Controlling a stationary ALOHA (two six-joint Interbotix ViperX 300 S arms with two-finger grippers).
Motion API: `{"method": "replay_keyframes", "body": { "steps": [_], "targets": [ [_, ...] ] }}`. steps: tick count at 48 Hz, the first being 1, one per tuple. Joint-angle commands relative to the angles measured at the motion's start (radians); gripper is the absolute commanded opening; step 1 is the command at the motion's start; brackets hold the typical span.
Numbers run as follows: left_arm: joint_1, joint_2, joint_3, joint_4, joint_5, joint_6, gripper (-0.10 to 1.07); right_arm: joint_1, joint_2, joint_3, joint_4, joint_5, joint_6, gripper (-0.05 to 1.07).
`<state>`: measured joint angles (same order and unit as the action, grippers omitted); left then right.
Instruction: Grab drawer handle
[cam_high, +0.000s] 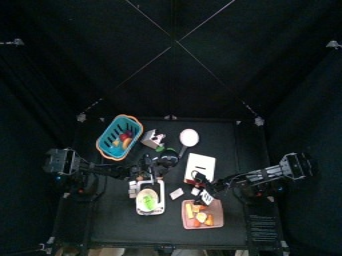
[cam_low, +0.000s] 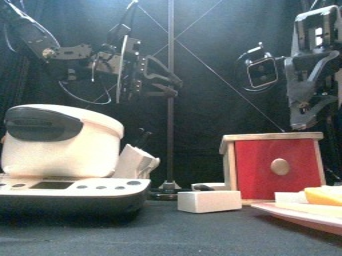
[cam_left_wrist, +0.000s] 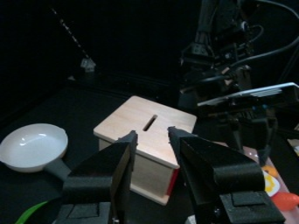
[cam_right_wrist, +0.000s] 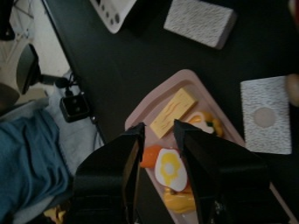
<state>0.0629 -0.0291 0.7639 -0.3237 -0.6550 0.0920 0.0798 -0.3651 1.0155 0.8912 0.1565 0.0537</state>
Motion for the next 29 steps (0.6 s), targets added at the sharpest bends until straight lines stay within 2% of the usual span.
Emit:
{"method": "replay_keyframes", "body": {
  "steps": [1,13,20,29],
  "targets": [
    [0.014,-0.002,-0.049,-0.002,0.055,0.002,0.76,-0.044,-0.031,0.015,-0.002,-0.037,-0.008,0.73],
    [-0.015,0.058,-0.083,-0.011,0.097,-0.015,0.76,-0.144,-0.046,0.02,-0.123,-0.066,-0.008,0.73],
    [-0.072,0.092,-0.112,-0.034,0.098,-0.064,0.76,-0.202,-0.046,0.002,-0.213,-0.069,-0.008,0.73],
    [-0.101,0.127,-0.155,-0.074,0.098,-0.146,0.76,-0.241,-0.049,-0.055,-0.293,-0.067,-0.011,0.73]
  ]
}}
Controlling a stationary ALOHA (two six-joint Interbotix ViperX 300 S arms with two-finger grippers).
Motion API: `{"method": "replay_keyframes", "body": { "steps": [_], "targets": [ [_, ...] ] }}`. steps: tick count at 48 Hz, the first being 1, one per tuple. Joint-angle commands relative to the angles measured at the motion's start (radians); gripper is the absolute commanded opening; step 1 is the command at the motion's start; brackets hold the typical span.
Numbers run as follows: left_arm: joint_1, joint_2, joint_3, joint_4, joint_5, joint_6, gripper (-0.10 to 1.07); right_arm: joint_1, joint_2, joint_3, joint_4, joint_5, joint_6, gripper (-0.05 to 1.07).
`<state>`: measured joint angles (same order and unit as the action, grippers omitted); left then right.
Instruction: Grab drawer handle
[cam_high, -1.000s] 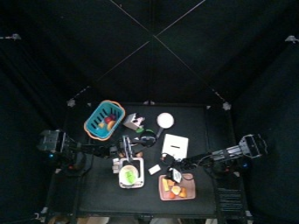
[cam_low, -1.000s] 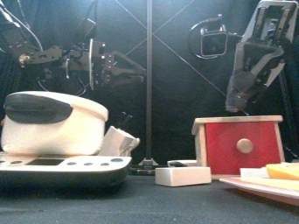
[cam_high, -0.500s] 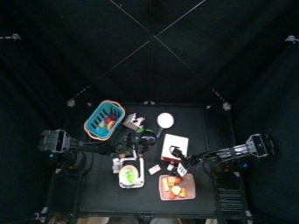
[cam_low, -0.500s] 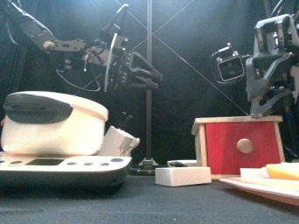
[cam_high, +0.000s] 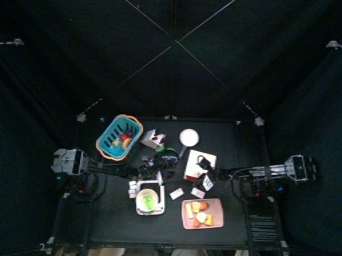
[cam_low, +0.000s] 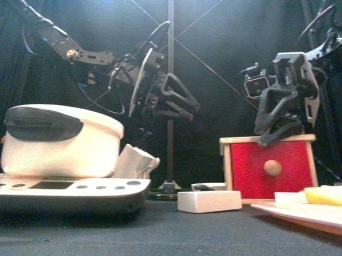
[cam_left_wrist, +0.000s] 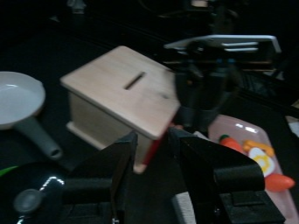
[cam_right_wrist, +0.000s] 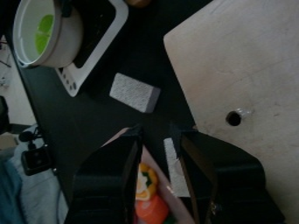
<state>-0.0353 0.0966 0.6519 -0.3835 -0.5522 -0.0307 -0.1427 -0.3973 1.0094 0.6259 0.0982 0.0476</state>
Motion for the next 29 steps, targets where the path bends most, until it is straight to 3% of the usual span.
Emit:
{"method": "replay_keyframes", "body": {
  "steps": [1,12,21,29],
  "targets": [
    [-0.005,0.006,-0.046,-0.02,-0.005,-0.032,0.76,-0.018,-0.018,-0.055,-0.035,-0.006,-0.005,0.73],
    [-0.006,0.08,-0.11,-0.072,0.026,-0.104,0.76,-0.043,-0.114,-0.101,-0.12,0.058,-0.003,0.73],
    [-0.006,0.117,-0.175,-0.109,0.109,-0.106,0.76,-0.133,-0.215,-0.046,-0.236,0.069,-0.005,0.73],
    [-0.002,0.16,-0.233,-0.155,0.15,-0.106,0.77,-0.198,-0.247,0.012,-0.345,0.055,-0.003,0.7]
  ]
}}
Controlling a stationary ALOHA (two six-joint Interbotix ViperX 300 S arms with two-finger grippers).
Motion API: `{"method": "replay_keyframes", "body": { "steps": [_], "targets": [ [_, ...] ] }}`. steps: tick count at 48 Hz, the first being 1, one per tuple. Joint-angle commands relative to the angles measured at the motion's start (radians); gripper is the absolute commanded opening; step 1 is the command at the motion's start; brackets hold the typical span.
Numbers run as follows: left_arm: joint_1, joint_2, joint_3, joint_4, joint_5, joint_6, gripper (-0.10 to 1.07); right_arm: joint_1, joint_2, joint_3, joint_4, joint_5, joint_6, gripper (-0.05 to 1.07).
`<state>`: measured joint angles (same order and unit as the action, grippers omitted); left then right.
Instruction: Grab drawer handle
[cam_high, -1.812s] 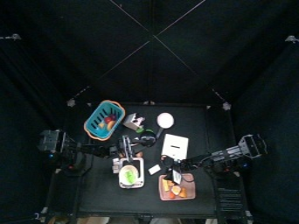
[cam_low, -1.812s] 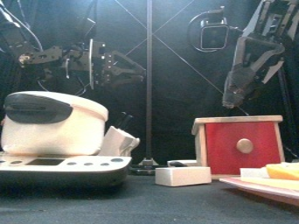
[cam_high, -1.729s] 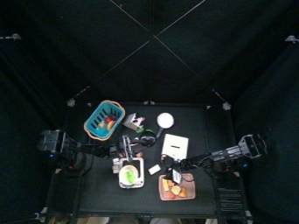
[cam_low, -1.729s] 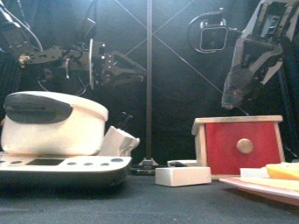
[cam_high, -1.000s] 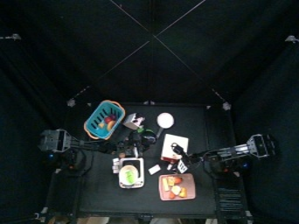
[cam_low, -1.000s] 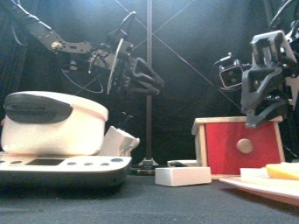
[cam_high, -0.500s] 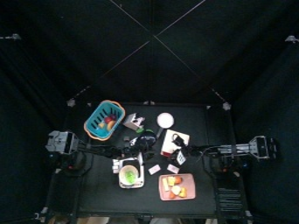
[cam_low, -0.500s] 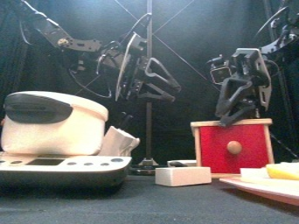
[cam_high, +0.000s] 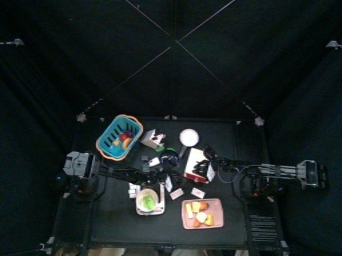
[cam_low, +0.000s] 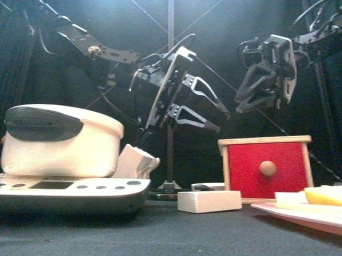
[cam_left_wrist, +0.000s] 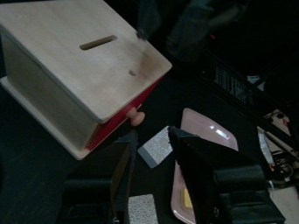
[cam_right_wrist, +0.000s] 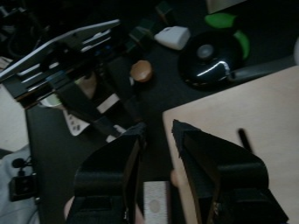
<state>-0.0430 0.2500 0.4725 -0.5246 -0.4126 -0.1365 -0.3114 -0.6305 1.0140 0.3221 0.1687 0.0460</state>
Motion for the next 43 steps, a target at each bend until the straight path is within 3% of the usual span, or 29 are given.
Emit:
{"method": "replay_keyframes", "body": {
  "steps": [1,15,29,43],
  "targets": [
    [0.006,0.014,-0.061,-0.018,0.014,0.0,0.77,-0.035,-0.014,0.012,-0.049,-0.02,-0.002,0.7],
    [0.009,0.097,-0.166,-0.081,0.112,-0.002,0.77,-0.075,0.032,0.044,-0.144,-0.091,-0.003,0.59],
    [0.034,0.163,-0.265,-0.189,0.178,-0.002,0.77,-0.077,0.061,0.072,-0.155,-0.092,-0.003,0.49],
    [0.048,0.183,-0.293,-0.233,0.195,-0.003,0.77,-0.084,0.064,0.08,-0.199,-0.107,-0.003,0.42]
  ]
}}
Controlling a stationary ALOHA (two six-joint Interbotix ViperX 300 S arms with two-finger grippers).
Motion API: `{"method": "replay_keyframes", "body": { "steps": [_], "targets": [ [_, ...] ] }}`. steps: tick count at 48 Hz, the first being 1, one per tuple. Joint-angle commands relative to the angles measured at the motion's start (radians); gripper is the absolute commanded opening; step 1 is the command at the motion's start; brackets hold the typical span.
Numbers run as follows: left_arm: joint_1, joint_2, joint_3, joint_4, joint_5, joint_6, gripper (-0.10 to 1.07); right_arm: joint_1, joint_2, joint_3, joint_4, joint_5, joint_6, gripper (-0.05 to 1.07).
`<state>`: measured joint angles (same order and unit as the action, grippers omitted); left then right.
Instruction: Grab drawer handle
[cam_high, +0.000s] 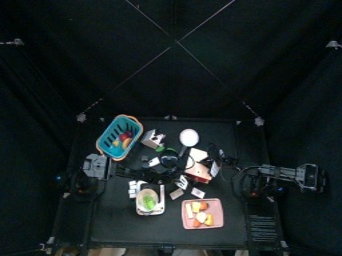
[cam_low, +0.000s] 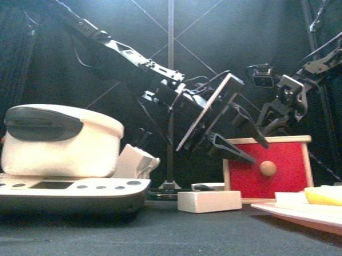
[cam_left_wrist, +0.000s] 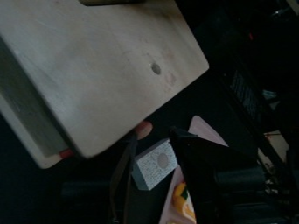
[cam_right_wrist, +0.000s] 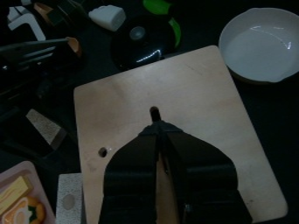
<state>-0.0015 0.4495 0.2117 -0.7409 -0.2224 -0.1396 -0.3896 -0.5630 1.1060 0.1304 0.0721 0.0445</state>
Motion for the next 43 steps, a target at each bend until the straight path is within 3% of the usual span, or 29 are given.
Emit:
{"method": "replay_keyframes", "body": {
  "steps": [1,10,22,43],
  "targets": [
    [0.008,-0.017,-0.032,-0.023,0.008,0.0,0.77,-0.008,-0.002,-0.012,-0.009,-0.011,-0.003,0.41],
    [0.009,0.002,-0.035,-0.077,0.014,0.002,0.79,-0.015,0.0,-0.009,-0.015,-0.009,-0.002,0.34],
    [0.012,0.012,-0.055,-0.097,0.014,0.0,0.89,-0.015,0.009,0.002,-0.012,-0.011,-0.002,0.32],
    [0.014,0.051,-0.112,-0.137,0.014,0.0,0.88,-0.015,0.043,0.005,-0.011,-0.017,-0.002,0.32]
  ]
}}
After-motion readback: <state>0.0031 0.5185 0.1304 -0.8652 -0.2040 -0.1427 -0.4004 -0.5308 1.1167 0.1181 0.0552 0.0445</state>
